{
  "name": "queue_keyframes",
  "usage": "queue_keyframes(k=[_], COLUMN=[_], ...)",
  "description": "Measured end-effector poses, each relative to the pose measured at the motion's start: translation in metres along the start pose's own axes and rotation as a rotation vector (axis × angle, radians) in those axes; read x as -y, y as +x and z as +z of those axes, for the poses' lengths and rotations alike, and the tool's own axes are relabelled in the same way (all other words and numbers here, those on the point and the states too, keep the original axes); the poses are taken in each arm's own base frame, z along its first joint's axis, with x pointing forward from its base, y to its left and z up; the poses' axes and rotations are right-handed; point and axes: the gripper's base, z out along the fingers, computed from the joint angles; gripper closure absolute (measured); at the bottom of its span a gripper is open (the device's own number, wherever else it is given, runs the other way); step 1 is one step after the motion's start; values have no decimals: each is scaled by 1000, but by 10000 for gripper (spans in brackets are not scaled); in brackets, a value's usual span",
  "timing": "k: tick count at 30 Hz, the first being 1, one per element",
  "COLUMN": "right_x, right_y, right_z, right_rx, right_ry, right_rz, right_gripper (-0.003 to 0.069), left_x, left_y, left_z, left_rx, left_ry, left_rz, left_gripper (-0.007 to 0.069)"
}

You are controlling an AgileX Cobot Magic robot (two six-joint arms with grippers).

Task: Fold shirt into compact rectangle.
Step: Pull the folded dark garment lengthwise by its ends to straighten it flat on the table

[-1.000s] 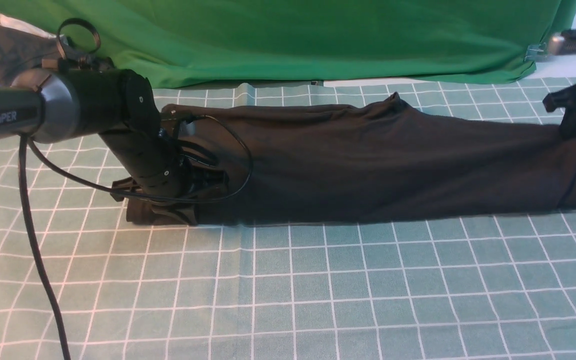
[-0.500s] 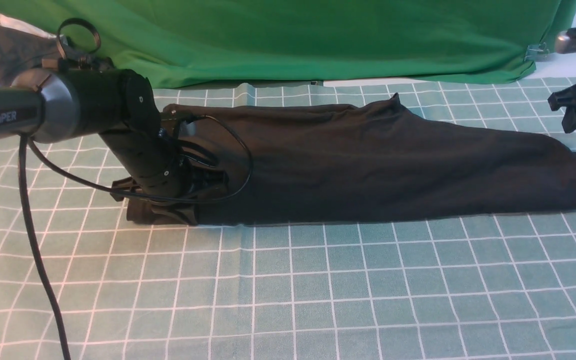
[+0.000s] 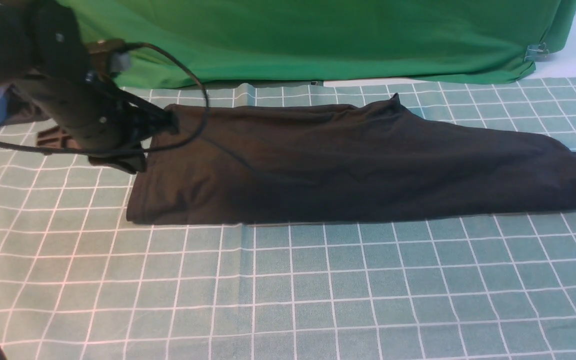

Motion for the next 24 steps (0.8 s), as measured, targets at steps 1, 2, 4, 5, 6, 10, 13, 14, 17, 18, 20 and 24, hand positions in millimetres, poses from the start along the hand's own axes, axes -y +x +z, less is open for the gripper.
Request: queue_keyframes(k=[1, 2, 4, 5, 6, 10, 13, 14, 17, 18, 20, 24], right_x=[-2, -4, -7, -8, -8, -10, -12, -12, -12, -12, -12, -12], right_y=[3, 7, 13, 16, 18, 26, 30, 31, 32, 32, 32, 31], right_z=[-10, -18, -29, -32, -32, -27, -20, -20, -18, -17, -17, -17], right_rx=[7, 14, 17, 19, 15, -16, -37, -38, -45, -45, -46, -31], right_ry=[1, 2, 1, 0, -1, -20, -43, -45, -51, -51, -51, -47], right_rz=[-3, -4, -8, -8, -7, -5, 2, 3, 5, 5, 6, 3], right_gripper=[631, 632, 632, 632, 632, 634, 634, 634, 635, 635, 635, 635], left_x=[-4, -8, -12, -12, -12, -12, -12, -13, -14, -14, -15, -15], left_y=[-1, -3, -6, -7, -7, -9, -9, -9, -8, -8, -6, -4], left_z=[2, 7, 17, 24, 29, 53, 67, 71, 87, 91, 99, 103], left_rx=[-3, -7, -6, -10, -14, -23, -36, -39, -54, -60, -77, -99], left_ry=[-1, -3, -6, -6, -7, 2, -2, -4, -9, -10, -13, -4], left_rz=[-16, -28, -11, 0, 11, 28, 29, 29, 30, 30, 35, 81], left_gripper=[613, 611, 599, 585, 573, 406, 241, 193, 48, 6, -29, 21])
